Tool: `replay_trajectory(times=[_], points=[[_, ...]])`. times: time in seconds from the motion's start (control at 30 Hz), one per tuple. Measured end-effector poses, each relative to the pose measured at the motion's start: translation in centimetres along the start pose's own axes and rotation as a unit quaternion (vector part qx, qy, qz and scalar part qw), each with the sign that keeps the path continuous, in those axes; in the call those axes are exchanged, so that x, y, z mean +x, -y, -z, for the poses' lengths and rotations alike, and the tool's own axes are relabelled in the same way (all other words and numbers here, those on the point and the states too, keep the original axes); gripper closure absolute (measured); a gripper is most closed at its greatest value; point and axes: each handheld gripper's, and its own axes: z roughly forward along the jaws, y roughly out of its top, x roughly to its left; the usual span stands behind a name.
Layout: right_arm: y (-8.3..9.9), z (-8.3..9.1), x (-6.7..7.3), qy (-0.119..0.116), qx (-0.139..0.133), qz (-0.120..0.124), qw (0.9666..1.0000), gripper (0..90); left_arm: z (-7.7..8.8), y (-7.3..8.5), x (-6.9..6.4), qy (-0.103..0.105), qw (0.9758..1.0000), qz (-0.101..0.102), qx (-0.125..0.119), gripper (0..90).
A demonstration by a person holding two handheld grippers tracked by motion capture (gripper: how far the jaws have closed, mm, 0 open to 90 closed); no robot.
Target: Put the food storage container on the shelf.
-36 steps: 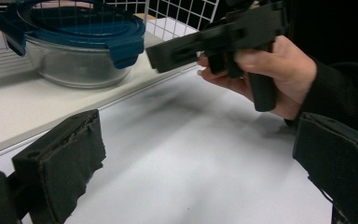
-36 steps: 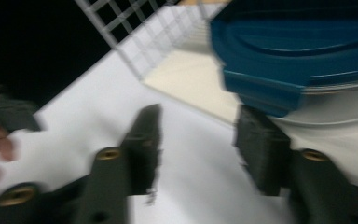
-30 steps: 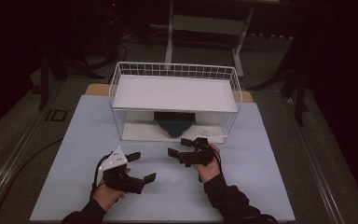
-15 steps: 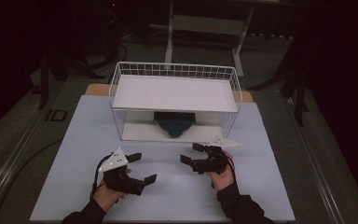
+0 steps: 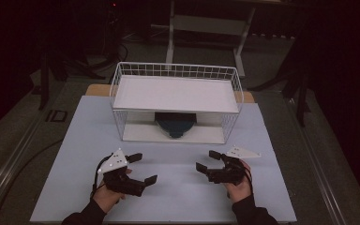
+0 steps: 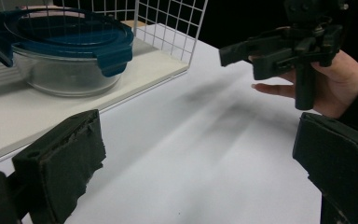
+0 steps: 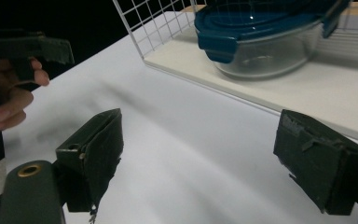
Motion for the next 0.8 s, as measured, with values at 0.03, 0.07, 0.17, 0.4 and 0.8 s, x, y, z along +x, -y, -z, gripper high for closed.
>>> replay_trajectory(times=[0.03,0.07,0.17,0.4,0.8], points=[[0.1,0.2,0.0,0.001,0.0,0.0,1.0,15.1,0.0,0.0,0.0,0.001,1.0,0.0,-0.001,2.3],[0.2,0.4,0.0,0.006,0.002,0.004,1.0,15.1,0.0,0.0,0.0,0.001,1.0,-0.001,0.0,2.3],[0.6,1.2,0.0,0.011,0.002,0.002,0.9999,15.1,0.0,0.0,-0.1,0.003,1.0,-0.002,0.0,2.3],[1.8,2.5,-0.6,0.035,0.013,0.014,0.9992,15.0,-0.1,0.1,-0.2,0.006,1.0,-0.004,0.003,2.3],[2.7,3.7,-1.7,0.046,0.016,0.003,0.9988,15.3,-0.4,0.2,-0.6,0.018,0.9995,-0.022,0.01,2.3]])
